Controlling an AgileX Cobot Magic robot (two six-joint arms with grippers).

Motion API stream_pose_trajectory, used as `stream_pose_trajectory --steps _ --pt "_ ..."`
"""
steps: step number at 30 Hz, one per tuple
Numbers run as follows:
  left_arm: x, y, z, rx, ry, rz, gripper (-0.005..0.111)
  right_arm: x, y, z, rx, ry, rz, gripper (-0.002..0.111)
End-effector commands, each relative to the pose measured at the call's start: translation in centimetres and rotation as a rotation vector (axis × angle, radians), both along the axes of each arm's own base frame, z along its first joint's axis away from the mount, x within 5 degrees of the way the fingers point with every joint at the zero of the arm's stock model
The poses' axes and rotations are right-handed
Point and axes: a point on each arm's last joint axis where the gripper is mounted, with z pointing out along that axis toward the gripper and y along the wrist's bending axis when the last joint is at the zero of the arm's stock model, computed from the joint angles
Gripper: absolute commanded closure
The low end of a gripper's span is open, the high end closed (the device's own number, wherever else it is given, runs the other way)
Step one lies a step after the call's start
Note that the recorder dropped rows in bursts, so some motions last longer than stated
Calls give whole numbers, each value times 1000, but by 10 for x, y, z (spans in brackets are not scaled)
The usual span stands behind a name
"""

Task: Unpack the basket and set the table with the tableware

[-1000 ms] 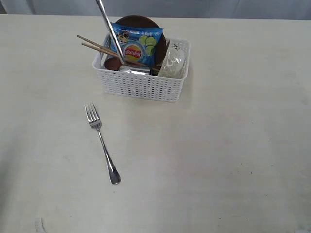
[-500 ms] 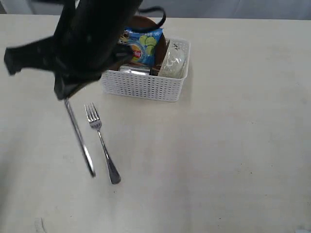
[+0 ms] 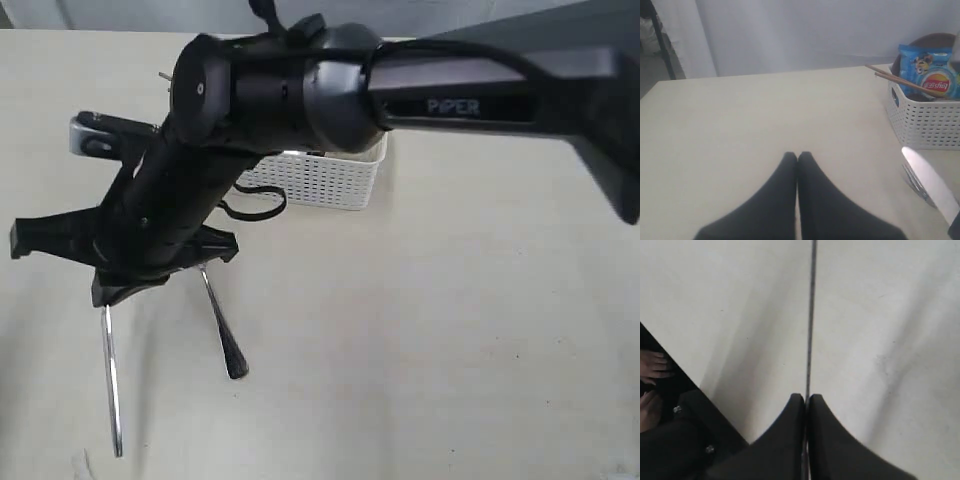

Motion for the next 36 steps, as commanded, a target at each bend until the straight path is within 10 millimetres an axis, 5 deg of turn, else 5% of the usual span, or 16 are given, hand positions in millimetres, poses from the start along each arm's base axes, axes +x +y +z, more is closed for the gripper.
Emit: stream_pose_trajectory --steps 1,19,21,24,25,30,36 --pt "0 -1 0 -4 -6 -8 107 3 4 -23 -27 25 -23 109" --pt "0 -1 0 -4 -6 -8 107 34 -3 -50 -47 -13 -201 108" --pt "0 -1 0 -4 -6 -8 107 38 -5 -50 -42 -19 -216 103" --pt "0 -1 0 -4 -6 -8 107 39 -4 -51 -40 -24 -222 73" --pt "0 -1 0 -4 -6 -8 107 40 -4 -51 -35 -31 -227 71" --pt "0 -1 0 -4 -6 -8 107 48 -15 -38 -42 -40 -215 71" --pt "0 -1 0 -4 -6 -8 107 47 -34 1 -144 -214 -70 71"
